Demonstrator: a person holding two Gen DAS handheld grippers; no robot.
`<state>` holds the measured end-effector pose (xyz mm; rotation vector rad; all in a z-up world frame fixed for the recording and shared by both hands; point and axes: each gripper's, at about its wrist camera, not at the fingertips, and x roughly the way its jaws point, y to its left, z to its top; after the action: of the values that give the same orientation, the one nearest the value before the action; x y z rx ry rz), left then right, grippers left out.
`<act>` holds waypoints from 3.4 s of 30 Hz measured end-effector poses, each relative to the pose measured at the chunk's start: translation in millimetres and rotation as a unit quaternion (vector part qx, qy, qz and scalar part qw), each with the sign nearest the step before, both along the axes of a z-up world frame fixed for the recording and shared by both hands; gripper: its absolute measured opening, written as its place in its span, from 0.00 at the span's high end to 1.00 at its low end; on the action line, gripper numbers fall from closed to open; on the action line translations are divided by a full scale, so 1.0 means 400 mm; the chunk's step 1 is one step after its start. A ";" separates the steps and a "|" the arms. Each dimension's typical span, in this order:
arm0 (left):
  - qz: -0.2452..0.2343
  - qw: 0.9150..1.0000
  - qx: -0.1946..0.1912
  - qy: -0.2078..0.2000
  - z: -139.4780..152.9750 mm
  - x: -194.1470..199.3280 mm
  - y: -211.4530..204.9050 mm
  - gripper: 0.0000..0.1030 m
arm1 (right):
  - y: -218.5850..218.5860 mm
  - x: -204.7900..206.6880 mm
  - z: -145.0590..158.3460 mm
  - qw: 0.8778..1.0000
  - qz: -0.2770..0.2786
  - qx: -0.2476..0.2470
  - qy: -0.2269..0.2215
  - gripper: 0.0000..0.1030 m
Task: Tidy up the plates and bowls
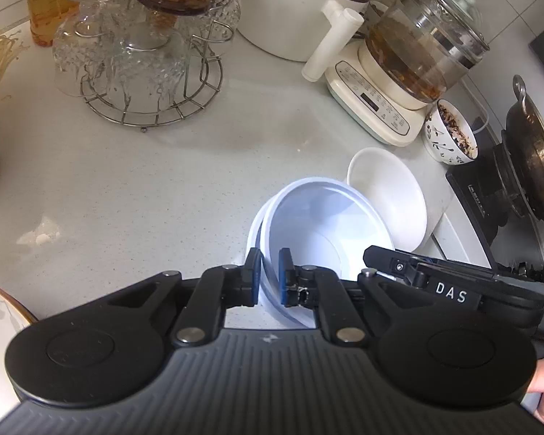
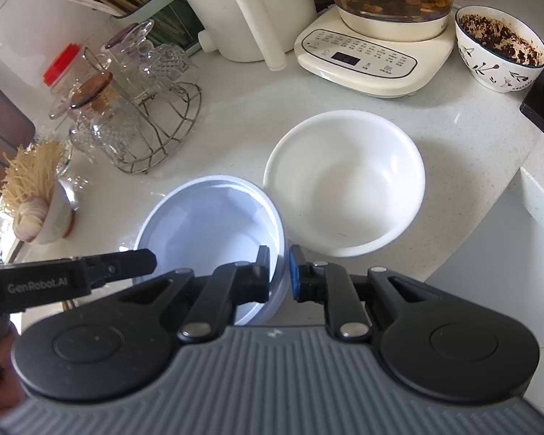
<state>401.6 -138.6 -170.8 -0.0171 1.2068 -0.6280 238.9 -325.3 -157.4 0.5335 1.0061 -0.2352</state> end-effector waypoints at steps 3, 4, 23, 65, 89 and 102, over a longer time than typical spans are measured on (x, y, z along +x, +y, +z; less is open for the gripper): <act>0.001 1.000 0.002 0.001 0.004 0.001 -0.001 0.89 | -0.006 -0.009 0.011 1.000 0.000 0.003 -0.003 0.85; 0.004 1.000 0.001 0.002 0.007 0.002 0.002 0.83 | -0.009 -0.011 0.012 1.000 0.001 0.007 -0.003 0.85; 0.013 1.000 0.012 0.024 -0.055 0.025 0.005 0.63 | -0.027 -0.001 -0.055 0.995 -0.007 0.099 0.017 0.60; 0.113 0.991 -0.006 -0.073 0.093 0.001 0.251 0.60 | 0.145 0.064 0.099 0.994 0.069 -0.027 -0.077 0.72; 0.045 0.984 -0.052 -0.165 0.285 -0.176 0.251 0.60 | 0.182 -0.166 0.306 0.979 -0.064 -0.123 -0.149 0.72; -0.003 0.987 -0.042 -0.155 0.240 -0.122 0.010 0.60 | -0.030 -0.134 0.283 0.979 -0.084 -0.135 -0.129 0.72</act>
<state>352.6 -134.8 -74.9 0.0145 0.8799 -0.6601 185.3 -337.3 -44.4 0.3892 0.6640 -0.4341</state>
